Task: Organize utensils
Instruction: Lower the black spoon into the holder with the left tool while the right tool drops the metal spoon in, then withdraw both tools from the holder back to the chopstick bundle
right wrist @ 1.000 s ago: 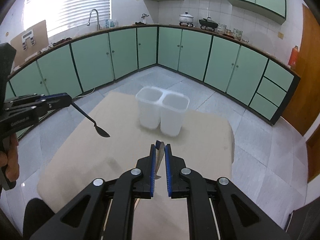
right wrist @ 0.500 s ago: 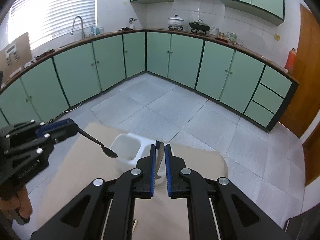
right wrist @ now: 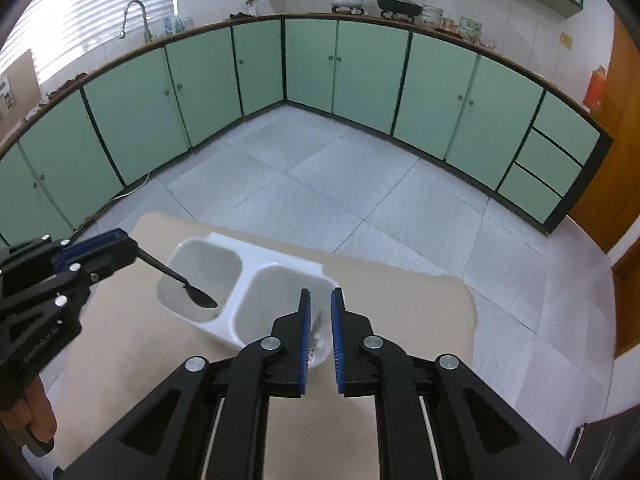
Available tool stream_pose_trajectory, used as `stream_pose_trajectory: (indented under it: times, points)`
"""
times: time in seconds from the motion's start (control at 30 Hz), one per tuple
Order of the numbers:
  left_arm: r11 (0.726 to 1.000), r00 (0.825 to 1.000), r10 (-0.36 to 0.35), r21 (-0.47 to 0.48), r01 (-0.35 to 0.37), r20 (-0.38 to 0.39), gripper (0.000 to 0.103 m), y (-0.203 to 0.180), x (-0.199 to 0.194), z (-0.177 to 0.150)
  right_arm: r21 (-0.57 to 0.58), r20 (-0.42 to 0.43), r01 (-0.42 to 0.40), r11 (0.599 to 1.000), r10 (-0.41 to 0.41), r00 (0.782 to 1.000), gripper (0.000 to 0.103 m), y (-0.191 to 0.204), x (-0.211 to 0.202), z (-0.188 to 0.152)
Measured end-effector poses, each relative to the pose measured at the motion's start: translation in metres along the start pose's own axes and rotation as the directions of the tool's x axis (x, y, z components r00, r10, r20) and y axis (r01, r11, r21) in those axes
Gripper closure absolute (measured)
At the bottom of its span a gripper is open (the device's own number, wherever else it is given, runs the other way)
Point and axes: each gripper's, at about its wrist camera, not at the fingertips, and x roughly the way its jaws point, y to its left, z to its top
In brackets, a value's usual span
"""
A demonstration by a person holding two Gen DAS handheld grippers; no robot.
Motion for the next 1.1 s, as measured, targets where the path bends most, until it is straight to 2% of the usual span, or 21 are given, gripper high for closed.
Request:
stream_pose_trajectory:
  times: [0.07, 0.17, 0.2, 0.27, 0.33, 0.47, 0.53, 0.7, 0.87, 1.0, 1.1]
  points:
    - [1.0, 1.0, 0.005, -0.006, -0.005, 0.006, 0.088, 0.002, -0.005, 0.0, 0.007, 0.009, 0.0, 1.0, 0.0, 1.0, 0.083, -0.003, -0.008, 0.0]
    - [1.0, 0.999, 0.012, -0.017, -0.011, 0.034, 0.072, 0.002, -0.026, 0.005, 0.021, 0.037, -0.009, 1.0, 0.009, 0.999, 0.082, -0.007, -0.027, -0.001]
    - [1.0, 0.999, 0.011, -0.022, -0.01, 0.049, 0.062, 0.004, -0.036, 0.005, 0.031, 0.055, -0.017, 0.999, 0.015, 0.998, 0.082, -0.01, -0.039, -0.002]
    - [1.0, 0.995, 0.009, -0.029, -0.006, 0.097, 0.052, 0.009, -0.067, 0.003, 0.04, 0.09, -0.022, 0.999, 0.018, 0.996, 0.078, -0.012, -0.06, -0.006]
    - [0.999, 0.991, 0.009, -0.039, -0.004, 0.133, 0.035, 0.014, -0.096, -0.007, 0.03, 0.154, -0.008, 1.0, 0.004, 0.988, 0.074, -0.009, -0.092, -0.025]
    - [0.999, 0.98, 0.007, -0.034, -0.001, 0.198, 0.024, 0.019, -0.151, -0.05, 0.017, 0.249, -0.001, 1.0, -0.003, 0.969, 0.074, -0.003, -0.144, -0.081]
    - [0.999, 0.972, 0.023, -0.036, -0.015, 0.232, 0.017, 0.019, -0.177, -0.083, 0.018, 0.285, -0.008, 1.0, 0.002, 0.958, 0.074, 0.003, -0.166, -0.119]
    - [0.997, 0.96, 0.068, -0.045, -0.058, 0.27, 0.012, 0.017, -0.218, -0.176, 0.058, 0.312, -0.009, 0.998, -0.009, 0.95, 0.073, 0.023, -0.189, -0.224]
    - [0.997, 0.973, 0.042, -0.075, -0.025, 0.229, 0.01, 0.004, -0.22, -0.282, 0.117, 0.23, -0.077, 0.99, 0.048, 0.972, 0.072, 0.046, -0.166, -0.33]
    - [0.998, 0.987, 0.003, -0.061, 0.007, 0.161, 0.01, -0.011, -0.207, -0.338, 0.058, 0.145, -0.063, 0.996, 0.054, 0.988, 0.072, 0.078, -0.136, -0.38]
    - [1.0, 0.992, -0.007, -0.003, 0.008, 0.124, 0.01, -0.027, -0.199, -0.366, 0.014, 0.109, -0.054, 0.998, 0.052, 0.993, 0.072, 0.094, -0.121, -0.397]
